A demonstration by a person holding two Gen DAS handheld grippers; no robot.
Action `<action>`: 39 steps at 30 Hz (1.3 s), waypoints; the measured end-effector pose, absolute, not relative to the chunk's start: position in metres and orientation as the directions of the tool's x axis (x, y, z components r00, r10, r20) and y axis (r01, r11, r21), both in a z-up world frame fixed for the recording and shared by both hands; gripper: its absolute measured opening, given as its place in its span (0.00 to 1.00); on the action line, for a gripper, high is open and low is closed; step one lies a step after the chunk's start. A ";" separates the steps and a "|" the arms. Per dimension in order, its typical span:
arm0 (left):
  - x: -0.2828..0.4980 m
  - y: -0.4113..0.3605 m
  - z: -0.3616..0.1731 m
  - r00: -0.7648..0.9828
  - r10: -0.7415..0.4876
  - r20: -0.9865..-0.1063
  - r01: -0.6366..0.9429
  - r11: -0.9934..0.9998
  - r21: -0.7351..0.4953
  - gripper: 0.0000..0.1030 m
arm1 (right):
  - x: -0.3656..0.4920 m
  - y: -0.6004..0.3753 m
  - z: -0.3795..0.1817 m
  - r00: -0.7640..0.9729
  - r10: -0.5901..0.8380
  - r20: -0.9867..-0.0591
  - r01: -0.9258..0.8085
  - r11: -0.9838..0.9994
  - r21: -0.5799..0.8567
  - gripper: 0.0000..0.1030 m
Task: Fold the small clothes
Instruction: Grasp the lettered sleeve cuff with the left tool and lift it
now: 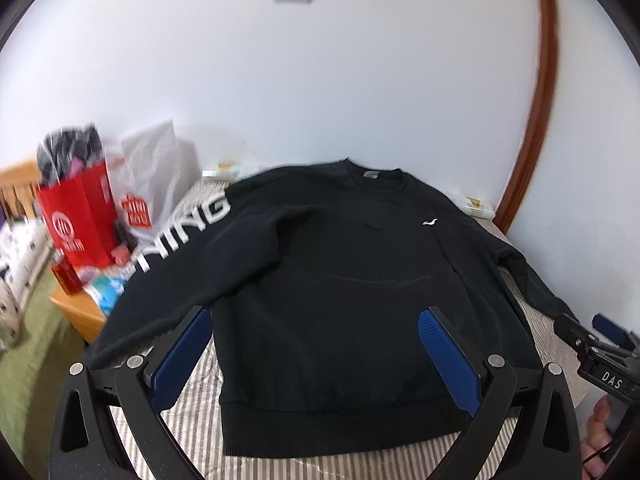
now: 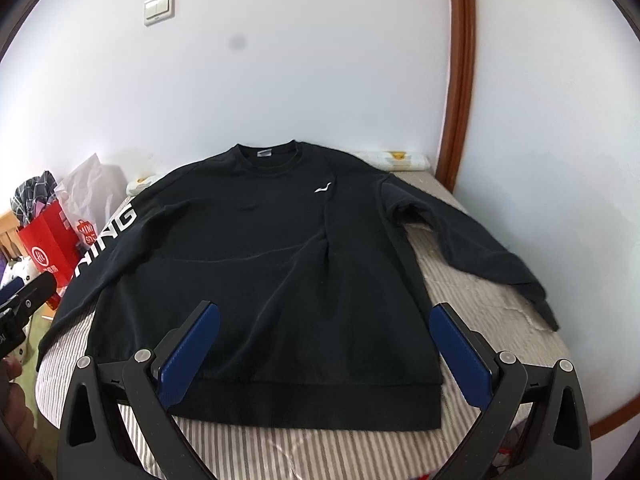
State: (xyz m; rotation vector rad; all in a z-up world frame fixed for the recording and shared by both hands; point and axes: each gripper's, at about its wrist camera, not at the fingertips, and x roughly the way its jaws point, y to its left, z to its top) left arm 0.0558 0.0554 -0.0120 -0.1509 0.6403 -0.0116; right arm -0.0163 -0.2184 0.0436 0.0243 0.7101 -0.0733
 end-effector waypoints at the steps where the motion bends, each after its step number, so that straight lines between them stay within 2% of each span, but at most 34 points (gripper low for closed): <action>1: 0.061 0.062 -0.018 0.796 -0.058 -0.603 -0.047 0.986 -0.157 1.00 | -0.009 -0.217 0.037 0.750 -0.056 -0.660 0.074 0.997 -0.001 1.00; 5: 0.085 0.096 -0.052 0.755 -0.013 -0.656 -0.141 0.973 -0.182 1.00 | 0.016 -0.210 0.014 0.738 -0.078 -0.670 0.082 0.996 -0.026 1.00; 9: 0.098 0.139 -0.088 0.715 -0.027 -0.698 -0.223 0.938 -0.265 0.99 | 0.043 -0.197 -0.010 0.715 -0.041 -0.698 0.046 0.999 -0.011 0.95; 13: 0.099 0.179 -0.123 0.691 -0.061 -0.721 -0.311 0.874 -0.373 0.90 | 0.064 -0.179 -0.031 0.686 0.004 -0.727 -0.008 1.000 -0.002 0.95; 17: 0.099 0.203 -0.147 0.706 -0.111 -0.700 -0.358 0.797 -0.487 0.77 | 0.079 -0.163 -0.049 0.662 -0.022 -0.749 -0.031 0.998 -0.057 0.95; 21: 0.098 0.214 -0.152 0.757 -0.112 -0.643 -0.359 0.751 -0.554 0.75 | 0.084 -0.157 -0.058 0.652 -0.043 -0.757 -0.043 0.995 -0.094 0.95; 23: 0.101 0.219 -0.155 0.770 -0.106 -0.629 -0.370 0.728 -0.577 0.66 | 0.086 -0.160 -0.061 0.644 -0.045 -0.764 -0.040 0.995 -0.093 0.95; 26: 0.111 0.229 -0.158 0.770 -0.080 -0.633 -0.399 0.714 -0.575 0.56 | 0.091 -0.167 -0.068 0.615 -0.027 -0.788 -0.038 0.997 -0.064 0.95; 30: 0.128 0.238 -0.156 0.718 -0.014 -0.696 -0.477 0.718 -0.507 0.39 | 0.102 -0.189 -0.070 0.569 0.077 -0.819 -0.035 0.997 0.069 0.95; 32: 0.135 0.238 -0.153 0.692 0.030 -0.722 -0.495 0.747 -0.443 0.15 | 0.105 -0.195 -0.068 0.573 0.068 -0.817 -0.025 0.998 0.066 0.95; 34: 0.145 0.239 -0.145 0.672 0.054 -0.739 -0.500 0.769 -0.399 0.09 | 0.107 -0.204 -0.062 0.590 0.041 -0.807 -0.012 0.999 0.042 0.95; 39: 0.163 0.223 -0.095 0.723 0.120 -0.681 -0.448 0.832 -0.329 0.07 | 0.110 -0.226 -0.054 0.618 0.007 -0.786 0.006 1.000 0.014 0.95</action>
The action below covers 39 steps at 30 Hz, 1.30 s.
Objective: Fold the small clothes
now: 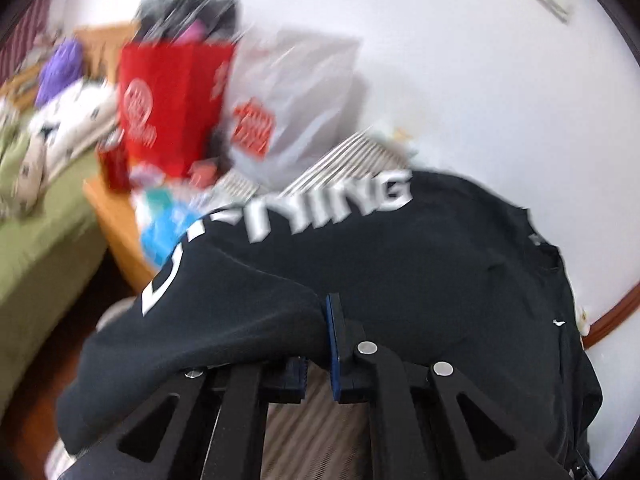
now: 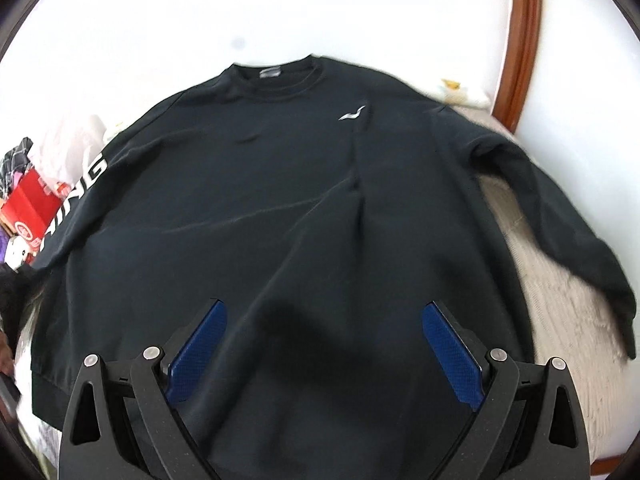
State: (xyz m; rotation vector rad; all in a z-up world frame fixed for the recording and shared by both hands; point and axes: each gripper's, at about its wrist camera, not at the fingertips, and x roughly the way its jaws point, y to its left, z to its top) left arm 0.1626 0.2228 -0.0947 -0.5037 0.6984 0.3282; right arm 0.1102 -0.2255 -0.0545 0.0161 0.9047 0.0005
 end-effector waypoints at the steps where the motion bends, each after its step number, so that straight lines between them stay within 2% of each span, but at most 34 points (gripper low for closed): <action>1: 0.165 0.219 -0.088 0.732 0.115 -0.672 -0.431 0.842 -0.325 0.07 | 0.112 -0.230 -0.054 0.622 0.002 -0.783 0.012 1.000 0.012 0.95; 5: 0.200 0.178 -0.052 0.768 0.079 -0.636 -0.324 0.904 -0.279 0.07 | 0.113 -0.246 -0.048 0.647 0.006 -0.762 0.019 1.000 0.024 0.95; 11: 0.256 0.096 -0.031 0.780 -0.018 -0.626 -0.148 0.966 -0.212 0.07 | 0.090 -0.280 -0.029 0.748 0.009 -0.664 0.027 0.999 0.044 0.95; 16: 0.292 0.019 -0.047 0.739 -0.095 -0.667 0.001 0.990 -0.141 0.07 | 0.081 -0.313 -0.031 0.745 -0.048 -0.666 0.091 0.995 0.029 0.95; 24: 0.299 -0.028 -0.077 0.673 -0.123 -0.729 0.045 0.991 -0.125 0.07 | 0.068 -0.346 -0.032 0.735 -0.111 -0.669 0.168 0.986 0.021 0.95; 25: 0.298 -0.030 -0.078 0.671 -0.120 -0.732 0.045 0.992 -0.122 0.10 | 0.067 -0.346 -0.032 0.735 -0.111 -0.669 0.166 0.986 0.018 0.95; 26: 0.295 -0.031 -0.079 0.663 -0.119 -0.739 0.050 0.992 -0.115 0.17 | 0.068 -0.343 -0.033 0.734 -0.112 -0.670 0.162 0.987 0.012 0.95; 29: 0.279 -0.027 -0.079 0.661 -0.078 -0.746 0.038 0.997 -0.071 0.22 | 0.070 -0.333 -0.034 0.733 -0.109 -0.672 0.137 0.990 -0.012 0.95; 31: 0.265 -0.016 -0.076 0.666 -0.083 -0.741 0.038 0.996 -0.077 0.30 | 0.071 -0.322 -0.033 0.736 -0.105 -0.668 0.119 0.993 -0.025 0.95; 33: 0.247 0.001 -0.073 0.673 -0.093 -0.734 0.034 0.995 -0.095 0.34 | 0.074 -0.310 -0.031 0.740 -0.086 -0.667 0.088 0.996 -0.031 0.95; 35: 0.227 0.020 -0.072 0.684 -0.077 -0.725 0.010 0.995 -0.096 0.46 | 0.079 -0.292 -0.025 0.751 -0.062 -0.657 0.050 0.998 -0.036 0.95; 38: 0.204 0.049 -0.077 0.678 -0.008 -0.735 -0.046 0.997 -0.054 0.48 | 0.094 -0.257 -0.019 0.759 -0.098 -0.643 0.034 0.993 -0.111 0.93; 39: 0.198 0.057 -0.080 0.669 0.010 -0.743 -0.066 0.997 -0.047 0.48 | 0.100 -0.239 -0.016 0.778 -0.075 -0.623 -0.008 0.992 -0.129 0.85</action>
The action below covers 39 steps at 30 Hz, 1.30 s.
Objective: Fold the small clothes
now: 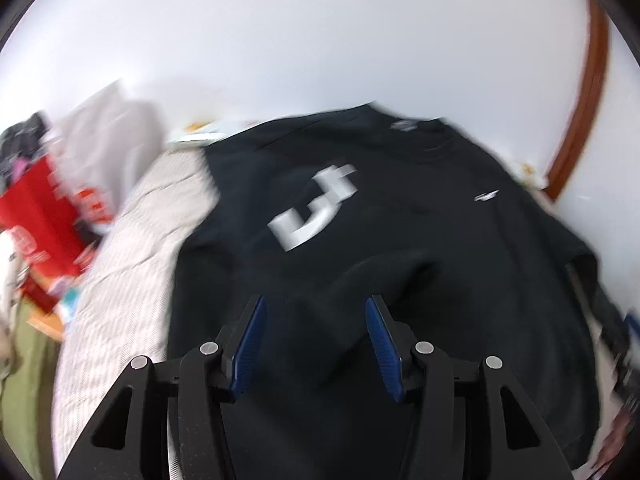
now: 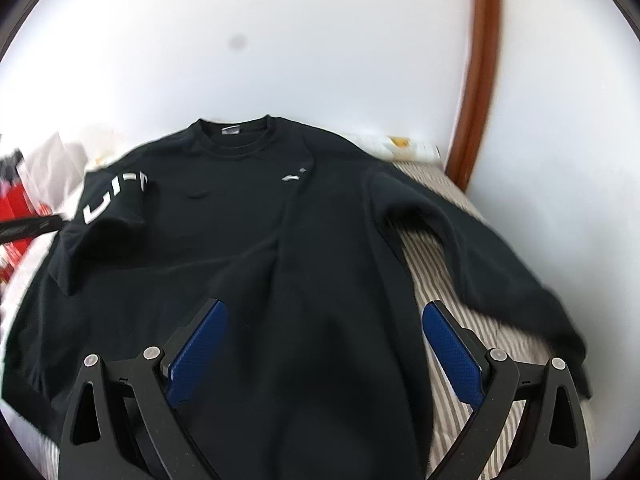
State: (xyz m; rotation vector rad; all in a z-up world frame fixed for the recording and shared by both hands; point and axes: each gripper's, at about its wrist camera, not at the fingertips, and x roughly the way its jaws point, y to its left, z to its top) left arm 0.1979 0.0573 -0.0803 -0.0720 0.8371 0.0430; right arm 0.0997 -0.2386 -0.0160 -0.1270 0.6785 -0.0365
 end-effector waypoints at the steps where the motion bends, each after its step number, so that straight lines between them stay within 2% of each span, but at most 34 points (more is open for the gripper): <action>1: 0.193 0.067 -0.085 0.659 0.016 -0.752 -0.082 0.995 -0.051 0.48 | 0.104 -0.225 -0.015 0.782 -0.047 -0.621 -0.049 0.989 -0.136 0.76; 4: 0.173 0.098 -0.102 0.624 0.011 -0.781 -0.116 0.990 -0.079 0.47 | 0.127 -0.177 -0.016 0.775 0.048 -0.631 -0.176 0.974 -0.142 0.70; 8: 0.151 0.120 -0.128 0.601 -0.039 -0.798 -0.109 0.985 -0.131 0.47 | 0.156 -0.116 -0.029 0.749 0.133 -0.649 -0.308 0.937 -0.164 0.70; 13: 0.143 0.127 -0.142 0.615 -0.087 -0.784 -0.069 0.984 -0.163 0.47 | 0.170 -0.058 -0.050 0.767 0.073 -0.637 -0.367 0.865 -0.342 0.70; 17: 0.148 0.129 -0.148 0.614 -0.099 -0.783 -0.068 0.982 -0.178 0.47 | 0.164 -0.027 -0.068 0.757 0.087 -0.647 -0.452 0.786 -0.423 0.70; 20: 0.152 0.127 -0.149 0.618 -0.076 -0.782 -0.065 0.987 -0.147 0.47 | 0.168 -0.011 -0.075 0.801 0.042 -0.597 -0.426 0.740 -0.520 0.72; 24: 0.154 0.126 -0.151 0.625 -0.058 -0.778 -0.078 0.988 -0.136 0.47 | 0.174 0.004 -0.075 0.826 0.085 -0.558 -0.450 0.697 -0.559 0.72; 26: 0.153 0.123 -0.152 0.637 -0.036 -0.770 -0.082 0.990 -0.114 0.44 | 0.174 0.009 -0.072 0.823 0.156 -0.547 -0.487 0.690 -0.536 0.64; 27: 0.152 0.121 -0.153 0.644 -0.011 -0.765 -0.098 0.991 -0.097 0.42 | 0.177 0.010 -0.070 0.807 0.198 -0.556 -0.518 0.689 -0.507 0.42; 28: 0.151 0.121 -0.153 0.646 0.002 -0.763 -0.104 0.991 -0.085 0.39 | 0.183 0.009 -0.066 0.780 0.236 -0.580 -0.550 0.701 -0.454 0.13; 29: 0.151 0.120 -0.154 0.648 0.014 -0.761 -0.105 0.992 -0.071 0.39 | 0.190 0.005 -0.062 0.759 0.261 -0.597 -0.564 0.722 -0.402 0.08; 32: 0.150 0.119 -0.154 0.653 0.025 -0.757 -0.107 0.992 -0.059 0.38 | 0.211 -0.022 -0.039 0.759 0.296 -0.580 -0.516 0.817 -0.258 0.09; 36: 0.151 0.120 -0.154 0.652 0.022 -0.758 -0.108 0.992 -0.063 0.38 | 0.238 -0.092 -0.015 0.795 0.230 -0.561 -0.322 0.944 -0.070 0.08; 39: 0.150 0.118 -0.155 0.650 0.032 -0.759 -0.108 0.993 -0.050 0.38 | 0.254 -0.143 -0.018 0.791 0.155 -0.592 -0.190 0.982 0.004 0.09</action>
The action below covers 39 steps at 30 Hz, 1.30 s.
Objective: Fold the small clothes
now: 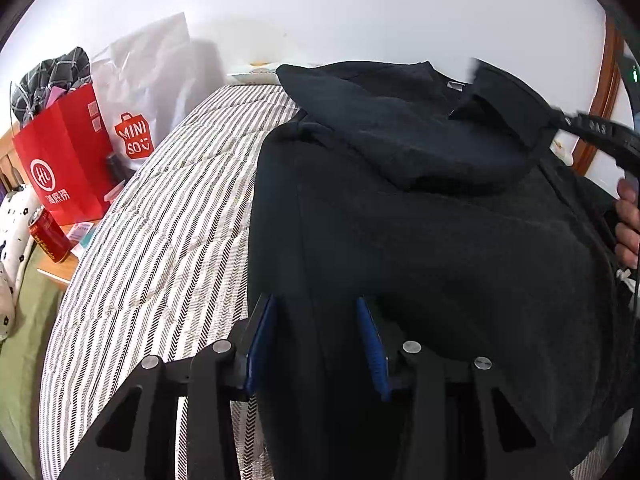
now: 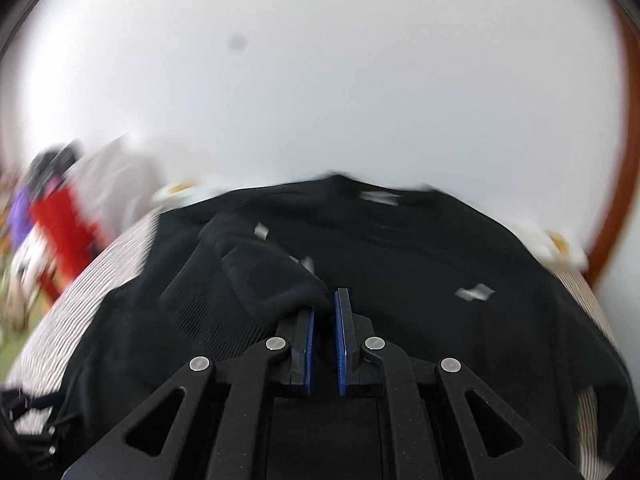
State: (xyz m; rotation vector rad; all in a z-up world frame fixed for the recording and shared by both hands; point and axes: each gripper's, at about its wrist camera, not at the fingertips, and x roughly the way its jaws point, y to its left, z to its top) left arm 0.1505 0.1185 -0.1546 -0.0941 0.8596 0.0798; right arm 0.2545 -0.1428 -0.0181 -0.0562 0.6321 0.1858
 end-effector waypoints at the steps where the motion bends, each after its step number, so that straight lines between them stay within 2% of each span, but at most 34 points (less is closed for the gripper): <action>1: 0.151 0.119 -0.155 0.650 0.033 -0.759 -0.108 0.993 -0.050 0.38 | 0.259 -0.157 -0.025 0.773 0.127 -0.621 -0.152 0.988 0.013 0.09; 2: 0.151 0.119 -0.155 0.651 0.032 -0.759 -0.108 0.993 -0.051 0.38 | 0.262 -0.168 -0.030 0.762 0.099 -0.640 -0.116 0.993 0.015 0.11; 4: 0.151 0.119 -0.155 0.651 0.028 -0.758 -0.103 0.993 -0.051 0.38 | 0.259 -0.185 -0.043 0.740 0.032 -0.672 -0.046 0.999 -0.002 0.26; 5: 0.150 0.118 -0.154 0.651 0.025 -0.759 -0.096 0.994 -0.050 0.38 | 0.254 -0.192 -0.048 0.727 0.004 -0.686 -0.024 0.999 -0.020 0.29; 10: 0.139 0.126 -0.152 0.638 -0.043 -0.768 -0.079 0.989 -0.121 0.38 | 0.206 -0.230 -0.047 0.731 -0.044 -0.681 0.008 0.998 -0.056 0.56; 13: 0.129 0.128 -0.151 0.632 -0.065 -0.772 -0.071 0.988 -0.141 0.38 | 0.174 -0.249 -0.044 0.730 -0.090 -0.678 0.032 0.995 -0.098 0.63; 18: 0.102 0.125 -0.151 0.640 -0.075 -0.765 -0.040 0.991 -0.131 0.38 | 0.128 -0.289 -0.050 0.713 -0.152 -0.684 0.059 0.986 -0.157 0.67; 22: 0.085 0.125 -0.148 0.649 -0.075 -0.757 -0.030 0.992 -0.124 0.38 | 0.094 -0.320 -0.063 0.672 -0.151 -0.725 0.070 0.988 -0.141 0.68; 27: 0.072 0.125 -0.152 0.647 -0.117 -0.754 0.002 0.988 -0.152 0.34 | 0.060 -0.341 -0.079 0.643 -0.135 -0.754 0.093 0.991 -0.099 0.68; 32: 0.069 0.119 -0.155 0.651 -0.085 -0.755 -0.009 0.993 -0.119 0.28 | 0.047 -0.348 -0.100 0.632 -0.090 -0.769 0.124 0.992 -0.015 0.68; 33: 0.069 0.120 -0.154 0.649 -0.085 -0.756 -0.017 0.992 -0.126 0.25 | 0.045 -0.348 -0.103 0.637 -0.078 -0.767 0.134 0.991 0.010 0.68; 35: 0.067 0.121 -0.154 0.650 -0.077 -0.756 -0.035 0.991 -0.131 0.11 | 0.044 -0.346 -0.102 0.646 -0.065 -0.760 0.131 0.991 0.026 0.62; 37: 0.066 0.126 -0.152 0.649 -0.093 -0.755 -0.043 0.986 -0.158 0.08 | 0.045 -0.346 -0.100 0.648 -0.027 -0.762 0.112 0.992 0.060 0.24; 39: 0.060 0.133 -0.146 0.665 -0.096 -0.741 -0.055 0.983 -0.177 0.05 | 0.045 -0.346 -0.098 0.654 -0.016 -0.757 0.107 0.992 0.070 0.11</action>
